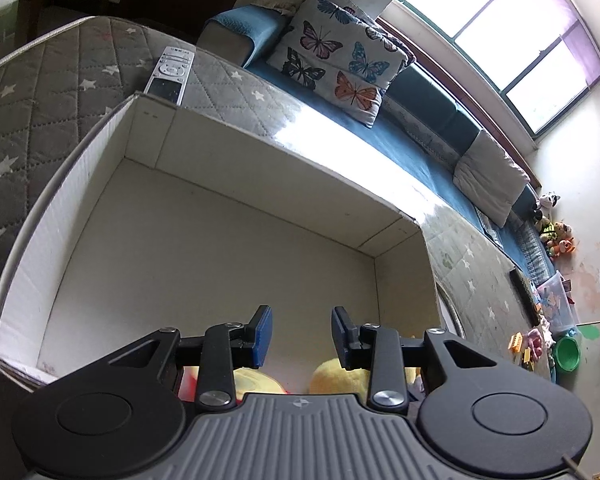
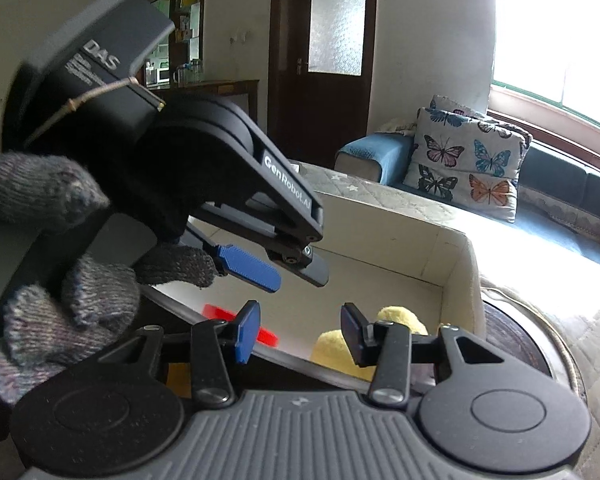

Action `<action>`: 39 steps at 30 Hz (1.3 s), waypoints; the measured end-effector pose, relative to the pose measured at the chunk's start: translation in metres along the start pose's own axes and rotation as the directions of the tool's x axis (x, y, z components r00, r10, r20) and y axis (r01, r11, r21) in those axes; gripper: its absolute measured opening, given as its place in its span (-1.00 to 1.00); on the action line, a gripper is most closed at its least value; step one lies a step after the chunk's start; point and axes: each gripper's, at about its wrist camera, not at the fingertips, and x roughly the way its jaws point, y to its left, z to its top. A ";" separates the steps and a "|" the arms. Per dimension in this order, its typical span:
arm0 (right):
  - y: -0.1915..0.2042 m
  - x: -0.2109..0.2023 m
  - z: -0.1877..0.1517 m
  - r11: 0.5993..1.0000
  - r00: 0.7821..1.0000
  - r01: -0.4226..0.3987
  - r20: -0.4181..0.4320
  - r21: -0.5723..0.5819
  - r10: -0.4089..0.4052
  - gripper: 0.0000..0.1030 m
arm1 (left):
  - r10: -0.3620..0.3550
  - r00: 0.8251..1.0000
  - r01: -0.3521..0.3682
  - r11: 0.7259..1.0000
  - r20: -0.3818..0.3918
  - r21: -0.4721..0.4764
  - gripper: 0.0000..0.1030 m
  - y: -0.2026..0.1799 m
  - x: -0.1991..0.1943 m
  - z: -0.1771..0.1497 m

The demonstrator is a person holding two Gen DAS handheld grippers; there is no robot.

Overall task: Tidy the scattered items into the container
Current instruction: 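Carry the apple toy with the left tool into the box and release, then withdraw the left tool from the box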

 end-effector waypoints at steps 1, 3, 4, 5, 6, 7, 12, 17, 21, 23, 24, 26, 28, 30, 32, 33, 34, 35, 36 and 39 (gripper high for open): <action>0.001 -0.005 -0.001 1.000 1.000 0.004 0.006 -0.001 -0.004 -0.12 | 0.000 1.000 0.000 1.000 -0.001 0.000 -0.31 0.000 0.000 -0.001; 0.002 -0.014 -0.002 1.000 1.000 0.005 0.014 0.001 -0.005 -0.11 | 0.000 1.000 0.000 1.000 -0.003 0.000 -0.31 0.000 -0.001 -0.004; 0.002 -0.020 -0.003 1.000 1.000 0.006 0.018 0.001 -0.007 -0.09 | -0.001 1.000 0.001 1.000 -0.001 0.002 -0.31 -0.001 -0.003 -0.005; 0.002 -0.023 -0.003 1.000 1.000 0.008 0.021 0.001 -0.008 -0.08 | -0.001 1.000 0.001 1.000 0.002 0.004 -0.31 -0.002 -0.004 -0.006; 0.001 -0.027 -0.004 1.000 1.000 0.010 0.025 0.000 -0.010 -0.02 | -0.004 1.000 0.004 1.000 0.005 0.006 -0.31 -0.003 -0.006 -0.007; 0.001 -0.030 -0.005 1.000 1.000 0.011 0.028 -0.001 -0.011 0.00 | -0.007 1.000 0.007 1.000 0.008 0.010 -0.31 -0.004 -0.008 -0.007; -0.003 -0.048 -0.010 1.000 0.999 0.019 0.043 0.003 -0.019 0.25 | -0.014 0.999 0.013 0.999 0.034 0.038 -0.31 -0.012 -0.022 -0.014; -0.003 -0.061 -0.021 1.000 0.999 0.027 0.043 0.004 -0.027 0.36 | -0.017 0.999 0.014 0.998 0.047 0.058 -0.31 -0.015 -0.034 -0.025; -0.003 -0.064 -0.031 1.000 0.999 0.025 0.029 0.004 -0.025 0.44 | -0.013 0.998 0.009 0.997 0.063 0.076 -0.31 -0.016 -0.045 -0.034; -0.002 -0.064 -0.035 1.000 1.000 0.022 0.021 0.004 -0.022 0.49 | -0.014 0.998 0.008 0.997 0.068 0.080 -0.31 -0.016 -0.051 -0.039; 0.001 -0.068 -0.039 1.000 1.000 0.021 0.018 0.004 -0.021 0.49 | -0.013 0.997 0.007 0.997 0.071 0.082 -0.31 -0.016 -0.053 -0.041; 0.005 -0.072 -0.045 1.000 1.000 0.020 0.012 0.007 -0.020 0.49 | -0.010 0.997 0.003 0.996 0.079 0.088 -0.31 -0.016 -0.058 -0.046; 0.006 -0.074 -0.048 1.000 1.000 0.016 0.009 0.014 -0.016 0.52 | -0.007 0.996 -0.001 0.996 0.085 0.093 -0.30 -0.016 -0.062 -0.050; 0.009 -0.079 -0.053 1.000 1.000 0.012 0.006 0.020 -0.012 0.58 | -0.003 0.996 -0.006 0.995 0.090 0.097 -0.30 -0.016 -0.066 -0.056; 0.011 -0.082 -0.056 1.000 1.000 0.012 0.003 0.021 -0.012 0.59 | 0.002 0.996 -0.011 0.995 0.094 0.101 -0.30 -0.016 -0.070 -0.061; 0.012 -0.083 -0.057 1.000 1.000 0.011 0.003 0.021 -0.011 0.60 | 0.003 0.995 -0.013 0.995 0.095 0.104 -0.30 -0.016 -0.071 -0.064; 0.012 -0.084 -0.058 1.000 1.000 0.012 0.002 0.023 -0.012 0.61 | 0.004 0.995 -0.015 0.994 0.096 0.107 -0.30 -0.016 -0.073 -0.067; 0.013 -0.085 -0.061 1.000 1.000 0.013 0.000 0.028 -0.013 0.61 | 0.006 0.995 -0.016 0.994 0.096 0.109 -0.30 -0.017 -0.075 -0.070; 0.012 -0.086 -0.063 0.999 1.000 0.014 -0.002 0.033 -0.014 0.62 | 0.004 0.995 -0.014 0.994 0.095 0.110 -0.30 -0.017 -0.075 -0.072; 0.010 -0.088 -0.071 0.998 1.000 0.024 -0.014 0.050 -0.024 0.62 | -0.006 0.996 -0.004 0.994 0.086 0.111 -0.30 -0.018 -0.077 -0.080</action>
